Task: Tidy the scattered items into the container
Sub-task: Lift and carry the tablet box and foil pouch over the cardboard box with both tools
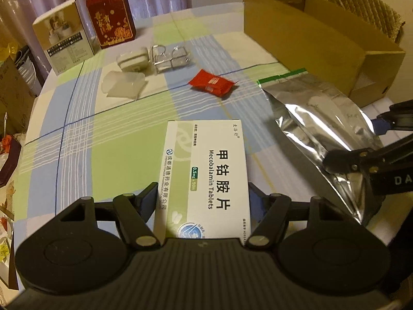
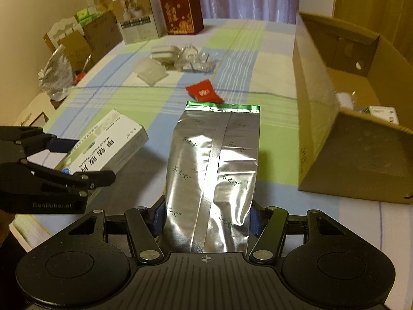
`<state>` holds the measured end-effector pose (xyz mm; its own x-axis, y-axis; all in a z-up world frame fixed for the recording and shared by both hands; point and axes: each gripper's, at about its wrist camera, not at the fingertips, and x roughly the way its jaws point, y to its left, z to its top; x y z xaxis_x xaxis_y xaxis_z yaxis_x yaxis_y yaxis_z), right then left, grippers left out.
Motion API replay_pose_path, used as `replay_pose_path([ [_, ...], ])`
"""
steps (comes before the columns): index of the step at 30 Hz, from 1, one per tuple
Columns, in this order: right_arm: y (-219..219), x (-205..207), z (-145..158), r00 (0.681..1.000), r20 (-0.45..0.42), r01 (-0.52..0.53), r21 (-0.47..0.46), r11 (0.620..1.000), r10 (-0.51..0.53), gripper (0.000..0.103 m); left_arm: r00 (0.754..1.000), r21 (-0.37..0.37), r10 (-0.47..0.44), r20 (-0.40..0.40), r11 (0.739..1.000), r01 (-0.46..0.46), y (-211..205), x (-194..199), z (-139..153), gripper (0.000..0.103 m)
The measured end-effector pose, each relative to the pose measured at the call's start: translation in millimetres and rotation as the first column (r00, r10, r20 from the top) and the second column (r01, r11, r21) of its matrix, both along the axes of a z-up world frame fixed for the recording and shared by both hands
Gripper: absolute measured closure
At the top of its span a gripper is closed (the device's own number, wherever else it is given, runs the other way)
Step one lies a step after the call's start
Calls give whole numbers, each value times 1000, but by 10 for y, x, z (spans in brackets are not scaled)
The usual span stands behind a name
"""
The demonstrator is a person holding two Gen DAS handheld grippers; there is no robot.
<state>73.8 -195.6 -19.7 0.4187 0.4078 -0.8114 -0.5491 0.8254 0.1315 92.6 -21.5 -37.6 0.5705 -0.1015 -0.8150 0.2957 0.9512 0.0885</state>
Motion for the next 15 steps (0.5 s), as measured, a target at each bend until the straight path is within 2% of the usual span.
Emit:
replay_pose_path([
  [15, -373, -338, 489, 996, 81, 37, 38, 999, -40, 40, 997, -11, -30, 76, 999, 31, -329, -451, 495, 36],
])
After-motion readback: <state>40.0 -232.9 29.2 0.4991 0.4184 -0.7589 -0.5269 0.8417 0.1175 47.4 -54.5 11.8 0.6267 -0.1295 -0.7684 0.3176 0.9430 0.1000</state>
